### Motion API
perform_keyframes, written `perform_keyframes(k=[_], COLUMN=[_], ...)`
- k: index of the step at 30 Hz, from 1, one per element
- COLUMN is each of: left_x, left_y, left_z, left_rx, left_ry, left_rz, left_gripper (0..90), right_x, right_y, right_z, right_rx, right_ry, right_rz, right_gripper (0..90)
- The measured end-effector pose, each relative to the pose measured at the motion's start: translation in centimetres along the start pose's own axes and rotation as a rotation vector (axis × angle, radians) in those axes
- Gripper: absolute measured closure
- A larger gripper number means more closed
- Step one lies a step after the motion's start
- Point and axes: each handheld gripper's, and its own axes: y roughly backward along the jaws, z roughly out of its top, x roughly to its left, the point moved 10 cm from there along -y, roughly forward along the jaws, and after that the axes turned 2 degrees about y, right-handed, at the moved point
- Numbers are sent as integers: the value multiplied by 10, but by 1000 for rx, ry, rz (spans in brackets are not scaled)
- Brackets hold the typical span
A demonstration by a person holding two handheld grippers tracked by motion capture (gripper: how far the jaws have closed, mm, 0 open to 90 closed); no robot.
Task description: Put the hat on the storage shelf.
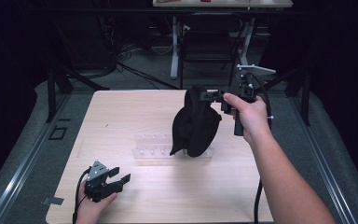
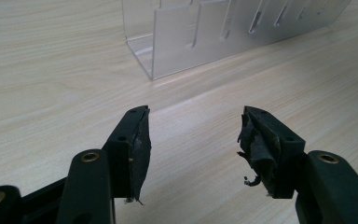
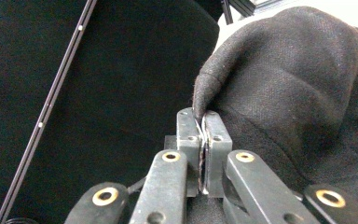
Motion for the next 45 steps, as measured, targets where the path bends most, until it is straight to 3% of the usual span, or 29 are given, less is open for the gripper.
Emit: perform_keyframes(k=[9,13,20,36,45], left_x=[-4,-12,-29,-68,-86], left_y=[-2,0,2,-14,-19], left_z=[5,17,42,79,94], left_rx=[-13,-40,-79,-111,-111], left_ry=[14,38,-35,-82,-123], left_rz=[-6,-38,-56,-123,-137], left_gripper=[432,441,447,470,526], right_x=[1,3,6,14,15], right_y=[-7,-11,-16,-29,-29], right_z=[-4,-7,-10,-13,-13], right_rx=[3,-1,-5,-1,-4], right_ry=[2,-5,-8,-14,-13], right_rz=[16,33,51,85,88], right_gripper=[881,880,880,879,877])
